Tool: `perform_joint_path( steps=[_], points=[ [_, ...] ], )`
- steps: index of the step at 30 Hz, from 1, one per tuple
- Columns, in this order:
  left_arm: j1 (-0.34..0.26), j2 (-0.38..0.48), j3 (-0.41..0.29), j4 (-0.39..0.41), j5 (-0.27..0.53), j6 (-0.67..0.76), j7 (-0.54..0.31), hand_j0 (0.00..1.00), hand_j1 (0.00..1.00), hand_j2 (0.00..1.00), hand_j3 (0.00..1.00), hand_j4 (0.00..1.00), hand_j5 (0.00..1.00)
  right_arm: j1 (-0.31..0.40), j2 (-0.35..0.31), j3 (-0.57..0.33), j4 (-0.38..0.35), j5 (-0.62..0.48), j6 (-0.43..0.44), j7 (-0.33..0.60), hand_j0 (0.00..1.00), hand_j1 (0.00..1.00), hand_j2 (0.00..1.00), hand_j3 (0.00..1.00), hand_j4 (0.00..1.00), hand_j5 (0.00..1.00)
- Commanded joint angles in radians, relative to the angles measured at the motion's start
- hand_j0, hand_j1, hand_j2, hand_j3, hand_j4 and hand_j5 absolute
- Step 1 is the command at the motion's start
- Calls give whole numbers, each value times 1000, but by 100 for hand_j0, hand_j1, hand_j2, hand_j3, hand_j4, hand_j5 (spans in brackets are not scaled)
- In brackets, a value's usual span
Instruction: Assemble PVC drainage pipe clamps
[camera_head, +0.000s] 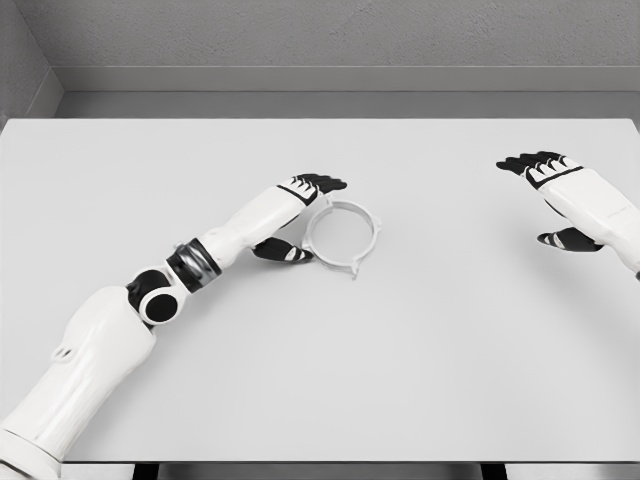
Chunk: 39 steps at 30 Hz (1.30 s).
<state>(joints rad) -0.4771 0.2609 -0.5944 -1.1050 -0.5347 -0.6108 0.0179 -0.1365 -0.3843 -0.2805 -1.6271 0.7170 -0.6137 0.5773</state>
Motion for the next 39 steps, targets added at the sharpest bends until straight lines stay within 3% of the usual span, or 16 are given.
perform_joint_path(
  steps=[1, 39],
  points=[
    [0, -6, 1, 1, 6, 0, 1, 100, 100, 100, 100, 100, 100, 0, 1, 0, 0, -7, 3, -1, 100, 100, 100, 100, 100, 100],
    [0, -52, 2, 10, 6, 0, 1, 100, 100, 100, 100, 100, 100, 2, -1, -2, 1, -7, 3, -1, 100, 100, 100, 100, 100, 100]
  ],
)
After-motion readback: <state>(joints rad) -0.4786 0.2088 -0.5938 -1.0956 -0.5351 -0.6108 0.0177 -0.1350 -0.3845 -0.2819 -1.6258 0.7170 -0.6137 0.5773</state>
